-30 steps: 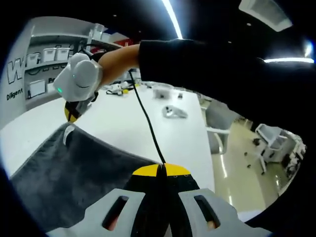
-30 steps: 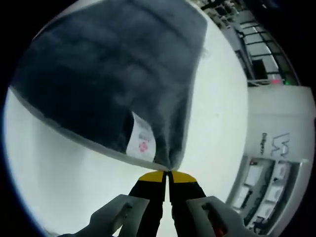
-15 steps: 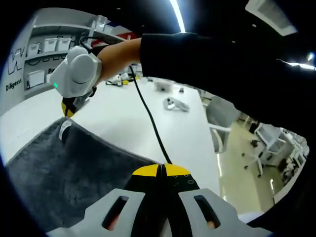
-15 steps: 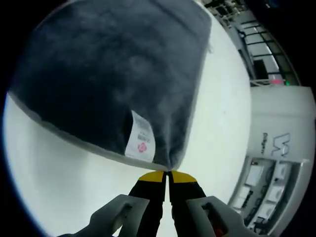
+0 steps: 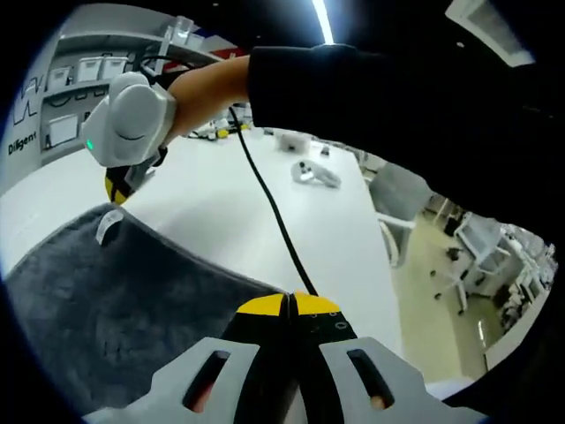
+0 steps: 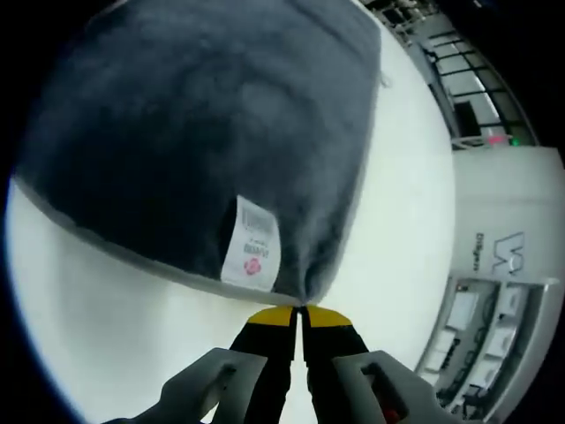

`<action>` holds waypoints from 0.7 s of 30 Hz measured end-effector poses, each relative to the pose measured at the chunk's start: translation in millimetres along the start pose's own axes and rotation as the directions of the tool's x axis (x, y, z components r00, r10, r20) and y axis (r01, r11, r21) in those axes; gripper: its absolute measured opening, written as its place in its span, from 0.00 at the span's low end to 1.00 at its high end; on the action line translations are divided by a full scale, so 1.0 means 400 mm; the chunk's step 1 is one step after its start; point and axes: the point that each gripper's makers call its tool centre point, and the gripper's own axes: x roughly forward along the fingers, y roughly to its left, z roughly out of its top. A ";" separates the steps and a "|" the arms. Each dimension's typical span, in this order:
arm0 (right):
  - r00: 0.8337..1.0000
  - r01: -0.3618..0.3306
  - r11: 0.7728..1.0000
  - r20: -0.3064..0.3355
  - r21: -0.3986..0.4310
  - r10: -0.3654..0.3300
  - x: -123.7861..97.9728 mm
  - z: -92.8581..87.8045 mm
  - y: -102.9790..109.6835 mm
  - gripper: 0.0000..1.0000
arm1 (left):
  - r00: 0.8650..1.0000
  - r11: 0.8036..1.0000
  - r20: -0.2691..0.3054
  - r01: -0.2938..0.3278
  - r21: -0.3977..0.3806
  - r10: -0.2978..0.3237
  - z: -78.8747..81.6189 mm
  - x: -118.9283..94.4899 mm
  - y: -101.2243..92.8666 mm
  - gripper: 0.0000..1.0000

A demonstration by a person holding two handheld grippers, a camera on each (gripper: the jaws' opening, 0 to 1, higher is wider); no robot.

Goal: Open the folded towel by lifting each exposed corner and separating the folded layers until the towel lies flat within the target outline without major curled edges

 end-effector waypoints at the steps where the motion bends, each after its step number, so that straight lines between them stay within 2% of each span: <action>1: 1.000 0.001 1.000 -0.001 0.000 -0.001 0.002 -0.001 0.001 0.00 | 1.000 1.000 -0.002 0.000 -0.002 0.000 -0.003 0.003 0.000 0.01; 10: 1.000 0.000 1.000 0.003 0.019 0.000 0.021 -0.007 0.029 0.00 | 1.000 1.000 -0.026 -0.001 0.000 0.001 -0.028 0.019 -0.006 0.01; 21: 1.000 -0.014 0.997 0.007 0.073 0.014 0.021 -0.010 0.039 0.00 | 0.997 0.997 -0.072 -0.034 0.063 0.039 -0.063 0.054 -0.013 0.01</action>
